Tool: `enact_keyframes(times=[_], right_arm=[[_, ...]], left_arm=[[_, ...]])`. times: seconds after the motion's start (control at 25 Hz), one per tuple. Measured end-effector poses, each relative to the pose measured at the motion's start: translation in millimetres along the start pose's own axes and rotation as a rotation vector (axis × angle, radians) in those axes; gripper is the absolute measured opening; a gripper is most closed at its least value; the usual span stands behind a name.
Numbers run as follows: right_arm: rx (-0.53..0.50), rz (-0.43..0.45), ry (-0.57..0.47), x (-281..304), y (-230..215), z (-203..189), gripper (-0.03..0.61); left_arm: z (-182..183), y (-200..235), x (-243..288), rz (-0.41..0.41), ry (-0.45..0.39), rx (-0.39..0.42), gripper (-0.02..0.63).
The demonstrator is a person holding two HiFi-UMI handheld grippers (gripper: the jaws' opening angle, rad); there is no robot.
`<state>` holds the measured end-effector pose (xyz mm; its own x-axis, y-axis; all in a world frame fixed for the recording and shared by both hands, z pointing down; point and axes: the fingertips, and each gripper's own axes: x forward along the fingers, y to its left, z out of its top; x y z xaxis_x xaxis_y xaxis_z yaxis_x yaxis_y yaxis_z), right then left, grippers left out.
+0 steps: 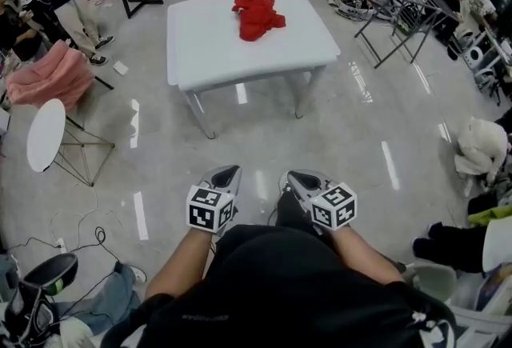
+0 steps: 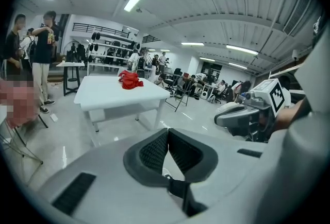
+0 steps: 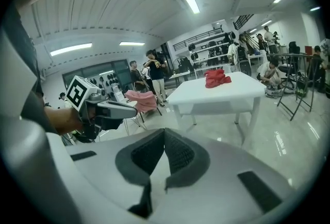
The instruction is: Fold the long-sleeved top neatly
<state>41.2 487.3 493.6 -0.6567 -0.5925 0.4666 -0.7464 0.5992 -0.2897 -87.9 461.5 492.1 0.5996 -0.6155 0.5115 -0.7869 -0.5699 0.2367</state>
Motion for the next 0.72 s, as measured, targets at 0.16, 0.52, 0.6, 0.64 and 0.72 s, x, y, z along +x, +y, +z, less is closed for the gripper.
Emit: enact_keyframes(times=[0.16, 0.52, 0.6, 0.64, 0.72], right_arm=[[0.018, 0.001, -0.015, 12, -31, 9, 0.005], [0.009, 0.062, -0.044, 53, -117, 68, 0.005], [-0.002, 0.08, -0.043, 60, -137, 82, 0.005], [-0.007, 0.088, -0.042, 63, -147, 90, 0.005], [-0.016, 0.105, -0.043, 71, -165, 107, 0.005]], left_arm=[[7, 3, 27, 0.005, 0.018, -0.007, 0.006], [71, 20, 105, 0.04, 0.019, 0.018, 0.006], [94, 23, 123, 0.051, 0.004, 0.029, 0.006], [106, 25, 131, 0.057, -0.005, 0.033, 0.006], [127, 29, 145, 0.073, -0.022, 0.034, 0.006]])
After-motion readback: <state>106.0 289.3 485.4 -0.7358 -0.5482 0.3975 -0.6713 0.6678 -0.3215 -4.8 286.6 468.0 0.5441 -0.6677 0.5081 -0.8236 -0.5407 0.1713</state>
